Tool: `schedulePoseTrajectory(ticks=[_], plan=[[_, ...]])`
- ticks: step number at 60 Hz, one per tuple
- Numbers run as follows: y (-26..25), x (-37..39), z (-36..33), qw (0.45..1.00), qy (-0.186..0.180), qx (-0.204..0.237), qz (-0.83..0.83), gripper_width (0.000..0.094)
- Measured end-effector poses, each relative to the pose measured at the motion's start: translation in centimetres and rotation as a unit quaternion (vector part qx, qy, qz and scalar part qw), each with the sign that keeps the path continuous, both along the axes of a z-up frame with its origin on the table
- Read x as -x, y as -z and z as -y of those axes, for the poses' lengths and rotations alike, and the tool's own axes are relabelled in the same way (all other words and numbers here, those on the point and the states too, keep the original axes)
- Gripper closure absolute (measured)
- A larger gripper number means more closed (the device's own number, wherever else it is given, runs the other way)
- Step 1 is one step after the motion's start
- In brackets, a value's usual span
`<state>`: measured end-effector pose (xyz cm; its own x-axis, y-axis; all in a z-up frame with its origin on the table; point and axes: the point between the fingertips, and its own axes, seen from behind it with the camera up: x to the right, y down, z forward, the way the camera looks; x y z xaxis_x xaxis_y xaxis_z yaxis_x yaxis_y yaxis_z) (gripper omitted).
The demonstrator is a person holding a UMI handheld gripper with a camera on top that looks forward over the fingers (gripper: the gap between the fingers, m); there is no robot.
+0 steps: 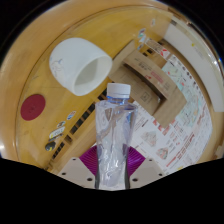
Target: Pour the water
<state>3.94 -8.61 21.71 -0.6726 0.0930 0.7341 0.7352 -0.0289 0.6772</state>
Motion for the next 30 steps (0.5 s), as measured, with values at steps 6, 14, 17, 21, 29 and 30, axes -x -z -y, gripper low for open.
schedulePoseTrajectory(ticks=[6, 14, 17, 21, 29, 30], plan=[[-2.8, 0.6, 0.4, 0.998, -0.012, -0.015, -0.057, 0.0605], [-9.6, 0.2, 1.3, 0.965, -0.01, -0.06, -0.255, 0.0604], [-12.2, -0.2, 1.7, 0.938, -0.009, -0.072, -0.34, 0.0603], [-15.8, -0.3, 2.5, 0.885, -0.011, -0.093, -0.456, 0.0603], [-17.9, -1.2, 3.1, 0.729, -0.022, -0.085, -0.679, 0.0605], [-18.6, -2.0, 3.2, 0.704, -0.019, -0.073, -0.706, 0.0604]])
